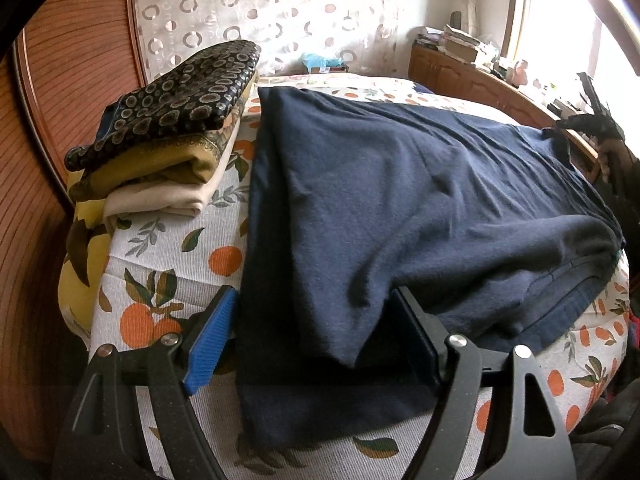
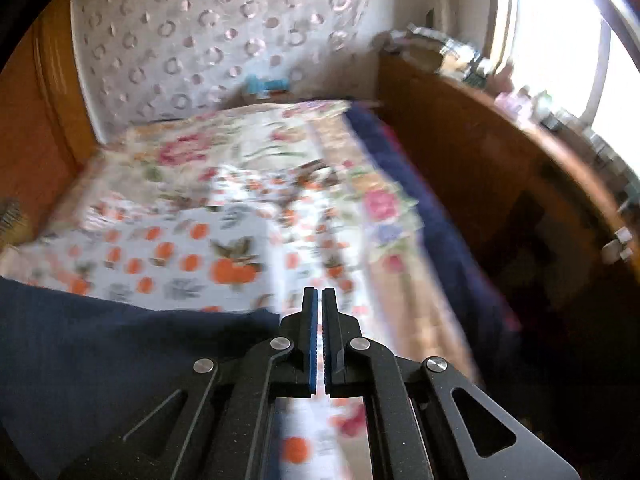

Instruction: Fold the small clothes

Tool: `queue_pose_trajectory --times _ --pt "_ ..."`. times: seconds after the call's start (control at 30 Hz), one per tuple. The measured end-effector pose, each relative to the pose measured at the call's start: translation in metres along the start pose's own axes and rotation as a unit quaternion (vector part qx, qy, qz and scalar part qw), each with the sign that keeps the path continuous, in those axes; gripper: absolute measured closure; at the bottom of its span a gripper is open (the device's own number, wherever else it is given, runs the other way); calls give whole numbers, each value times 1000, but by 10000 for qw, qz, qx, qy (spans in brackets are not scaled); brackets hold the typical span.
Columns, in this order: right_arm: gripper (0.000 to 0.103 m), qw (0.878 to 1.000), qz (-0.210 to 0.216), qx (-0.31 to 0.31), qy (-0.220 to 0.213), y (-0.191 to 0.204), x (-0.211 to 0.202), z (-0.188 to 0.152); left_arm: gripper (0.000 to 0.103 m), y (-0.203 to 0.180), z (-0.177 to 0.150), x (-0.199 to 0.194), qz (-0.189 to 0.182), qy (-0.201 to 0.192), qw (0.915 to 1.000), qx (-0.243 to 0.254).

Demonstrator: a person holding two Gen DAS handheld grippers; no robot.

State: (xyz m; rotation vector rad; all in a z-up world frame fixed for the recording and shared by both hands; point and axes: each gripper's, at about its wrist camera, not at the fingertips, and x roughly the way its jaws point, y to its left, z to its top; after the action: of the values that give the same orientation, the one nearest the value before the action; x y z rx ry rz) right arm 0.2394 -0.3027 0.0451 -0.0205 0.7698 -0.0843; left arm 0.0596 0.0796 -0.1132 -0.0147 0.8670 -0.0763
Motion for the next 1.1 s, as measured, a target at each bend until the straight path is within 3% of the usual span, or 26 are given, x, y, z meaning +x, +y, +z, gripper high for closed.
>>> queue_pose_trajectory --times 0.1,0.23,0.3,0.47,0.57,0.6,0.67,0.77,0.87,0.93,1.0,1.1 --pt "95 9998 165 76 94 0 -1 0 24 0 0 0 9 18 10000 8" --pt "86 9986 417 -318 -36 13 -14 -10 24 2 0 -1 8 44 10000 -44" --pt "80 9969 649 -420 -165 18 -27 -23 24 5 -1 -2 -2 27 10000 -93" --pt "77 9919 1028 -702 -261 23 -56 -63 24 5 -3 -4 33 3 10000 -76" --pt "57 9882 1230 -874 -251 28 -68 -87 27 3 -4 -4 55 -30 10000 -48" --pt "47 9866 1320 -929 -224 28 -71 -95 30 3 -4 -4 50 -36 10000 -50" --pt "40 9844 1422 -1013 -210 24 -77 -110 34 3 -4 -5 18 -38 10000 -67" --pt "40 9827 1449 -1139 -183 16 -82 -128 46 4 -3 -6 -28 -58 9999 -87" --pt "40 9845 1281 -1185 -186 8 -85 -139 67 3 -2 -7 -162 -37 9998 -94" --pt "40 9858 1279 -1067 -226 0 -93 -147 87 2 -1 -8 -312 3 9994 -116" --pt "40 9874 1276 -890 -293 -11 -101 -153 93 -2 0 -10 -361 -43 9993 -93" --pt "40 9895 1235 -693 -303 -32 -113 -169 94 -8 8 -24 -573 -324 9977 -135"
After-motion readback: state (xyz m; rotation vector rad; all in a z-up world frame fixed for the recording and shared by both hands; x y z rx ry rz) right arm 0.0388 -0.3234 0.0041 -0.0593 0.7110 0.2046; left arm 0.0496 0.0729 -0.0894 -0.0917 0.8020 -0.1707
